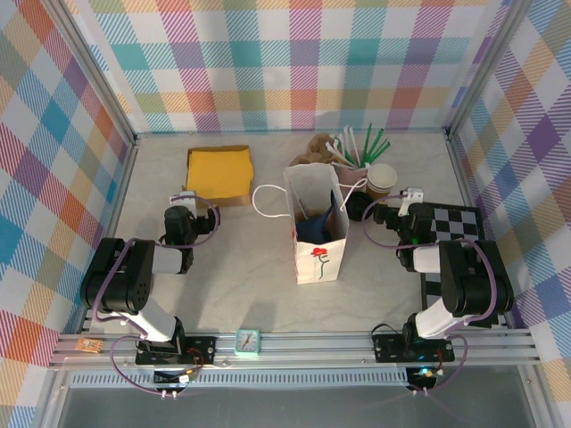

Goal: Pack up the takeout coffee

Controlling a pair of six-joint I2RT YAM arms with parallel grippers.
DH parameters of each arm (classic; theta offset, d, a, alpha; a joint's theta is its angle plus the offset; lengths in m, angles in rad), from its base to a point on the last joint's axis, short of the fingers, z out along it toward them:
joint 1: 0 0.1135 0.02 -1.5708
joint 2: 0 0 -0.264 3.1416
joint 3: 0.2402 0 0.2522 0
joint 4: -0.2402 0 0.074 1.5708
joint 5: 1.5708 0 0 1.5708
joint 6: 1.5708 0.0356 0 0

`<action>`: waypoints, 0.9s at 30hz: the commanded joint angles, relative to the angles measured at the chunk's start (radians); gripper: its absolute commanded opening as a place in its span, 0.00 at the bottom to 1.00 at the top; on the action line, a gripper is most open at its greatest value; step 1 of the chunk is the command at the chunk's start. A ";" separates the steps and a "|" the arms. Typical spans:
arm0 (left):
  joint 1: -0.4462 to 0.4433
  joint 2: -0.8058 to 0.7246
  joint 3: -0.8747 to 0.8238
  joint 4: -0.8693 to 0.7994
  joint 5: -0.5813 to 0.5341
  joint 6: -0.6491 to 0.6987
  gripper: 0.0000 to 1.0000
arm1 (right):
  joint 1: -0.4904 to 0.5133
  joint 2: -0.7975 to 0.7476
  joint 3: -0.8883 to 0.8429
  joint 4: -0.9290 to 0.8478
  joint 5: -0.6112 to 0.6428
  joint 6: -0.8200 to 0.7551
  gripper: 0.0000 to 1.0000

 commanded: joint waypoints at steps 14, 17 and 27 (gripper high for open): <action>-0.001 -0.014 -0.005 0.005 0.018 -0.009 1.00 | 0.007 -0.020 -0.011 0.024 0.009 0.010 0.99; -0.001 -0.014 -0.005 0.006 0.017 -0.009 1.00 | 0.007 -0.019 -0.011 0.024 0.009 0.010 0.99; -0.001 -0.012 0.000 -0.002 0.019 -0.010 1.00 | 0.006 -0.018 -0.009 0.022 0.010 0.010 0.99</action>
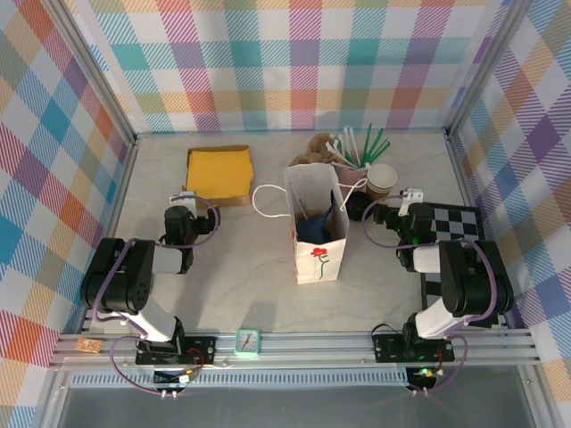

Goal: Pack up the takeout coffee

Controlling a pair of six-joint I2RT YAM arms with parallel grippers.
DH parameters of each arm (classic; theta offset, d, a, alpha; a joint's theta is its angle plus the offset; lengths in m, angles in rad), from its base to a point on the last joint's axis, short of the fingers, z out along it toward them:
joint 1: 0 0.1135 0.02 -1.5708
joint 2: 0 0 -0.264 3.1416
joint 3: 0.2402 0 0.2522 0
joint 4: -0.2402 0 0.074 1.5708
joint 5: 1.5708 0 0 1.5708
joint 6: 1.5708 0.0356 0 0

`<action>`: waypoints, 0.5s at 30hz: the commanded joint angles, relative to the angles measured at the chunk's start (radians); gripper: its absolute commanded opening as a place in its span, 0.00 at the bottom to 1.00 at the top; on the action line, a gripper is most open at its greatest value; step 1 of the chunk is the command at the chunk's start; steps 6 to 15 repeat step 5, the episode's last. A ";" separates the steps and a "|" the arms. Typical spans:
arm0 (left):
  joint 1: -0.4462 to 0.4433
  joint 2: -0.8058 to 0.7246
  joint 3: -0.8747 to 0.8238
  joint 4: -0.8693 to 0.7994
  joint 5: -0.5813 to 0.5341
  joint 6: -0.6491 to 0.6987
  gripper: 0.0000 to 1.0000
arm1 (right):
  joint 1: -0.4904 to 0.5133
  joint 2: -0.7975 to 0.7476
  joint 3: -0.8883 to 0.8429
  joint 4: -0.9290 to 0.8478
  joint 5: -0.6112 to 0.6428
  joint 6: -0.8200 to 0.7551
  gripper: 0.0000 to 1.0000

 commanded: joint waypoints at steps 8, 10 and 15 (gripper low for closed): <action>-0.002 -0.013 -0.002 0.004 0.018 -0.009 1.00 | 0.006 -0.018 -0.009 0.023 0.009 0.010 0.99; -0.002 -0.013 -0.002 0.004 0.018 -0.009 1.00 | 0.006 -0.018 -0.009 0.023 0.009 0.010 0.99; -0.002 -0.013 -0.002 0.004 0.018 -0.009 1.00 | 0.006 -0.018 -0.009 0.023 0.009 0.010 0.99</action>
